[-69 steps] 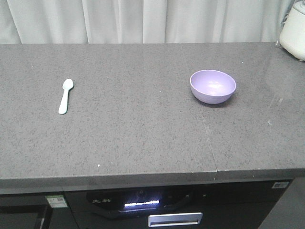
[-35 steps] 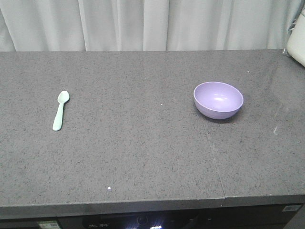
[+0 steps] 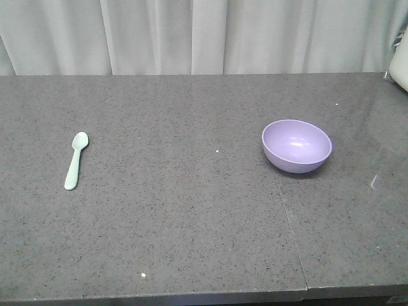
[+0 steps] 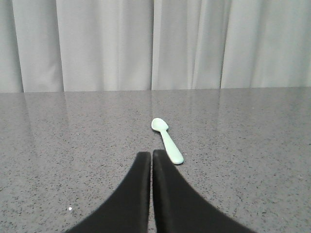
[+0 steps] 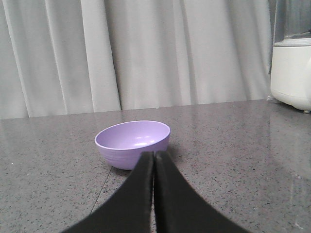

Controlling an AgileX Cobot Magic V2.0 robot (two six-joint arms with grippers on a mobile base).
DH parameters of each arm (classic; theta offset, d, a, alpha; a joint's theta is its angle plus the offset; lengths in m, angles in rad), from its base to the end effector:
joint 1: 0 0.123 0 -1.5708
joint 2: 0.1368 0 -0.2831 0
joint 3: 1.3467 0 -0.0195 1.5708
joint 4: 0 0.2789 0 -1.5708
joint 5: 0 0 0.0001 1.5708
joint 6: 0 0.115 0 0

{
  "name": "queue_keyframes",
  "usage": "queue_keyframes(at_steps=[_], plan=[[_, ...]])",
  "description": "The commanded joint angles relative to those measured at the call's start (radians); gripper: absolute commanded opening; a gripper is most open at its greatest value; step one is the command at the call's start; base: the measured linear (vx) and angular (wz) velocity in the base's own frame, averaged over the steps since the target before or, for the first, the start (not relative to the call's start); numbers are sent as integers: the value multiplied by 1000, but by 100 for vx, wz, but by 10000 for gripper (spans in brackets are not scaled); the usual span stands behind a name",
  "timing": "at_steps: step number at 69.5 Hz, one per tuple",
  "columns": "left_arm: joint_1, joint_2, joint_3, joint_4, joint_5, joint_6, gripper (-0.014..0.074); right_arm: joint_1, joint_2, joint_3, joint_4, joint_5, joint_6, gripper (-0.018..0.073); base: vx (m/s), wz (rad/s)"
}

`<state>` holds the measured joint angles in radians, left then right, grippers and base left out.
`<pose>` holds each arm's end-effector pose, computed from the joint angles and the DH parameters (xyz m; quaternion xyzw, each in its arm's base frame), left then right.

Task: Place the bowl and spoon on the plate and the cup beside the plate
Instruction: 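Drive closer and align the base with the counter edge, then lower both grippers above the pale green spoon and lavender bowl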

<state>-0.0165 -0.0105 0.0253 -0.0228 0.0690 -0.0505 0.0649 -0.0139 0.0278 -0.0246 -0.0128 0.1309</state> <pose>0.1109 -0.0020 0.1986 -0.0195 0.7056 -0.0323 0.7076 0.1101 0.0072 0.2074 0.0139 0.6758 0.0631 0.7342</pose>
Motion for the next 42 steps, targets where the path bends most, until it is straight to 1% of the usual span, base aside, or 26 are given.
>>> queue_keyframes(at_steps=[1, 42], plan=[[1, -14, -7, -8, -69, -6, -6, -2, -7, 4, -6, -75, -3, -6, 4, 1], [1, -14, -7, -8, -69, -6, -6, -2, -7, 4, -6, -75, -3, -6, 3, 3]])
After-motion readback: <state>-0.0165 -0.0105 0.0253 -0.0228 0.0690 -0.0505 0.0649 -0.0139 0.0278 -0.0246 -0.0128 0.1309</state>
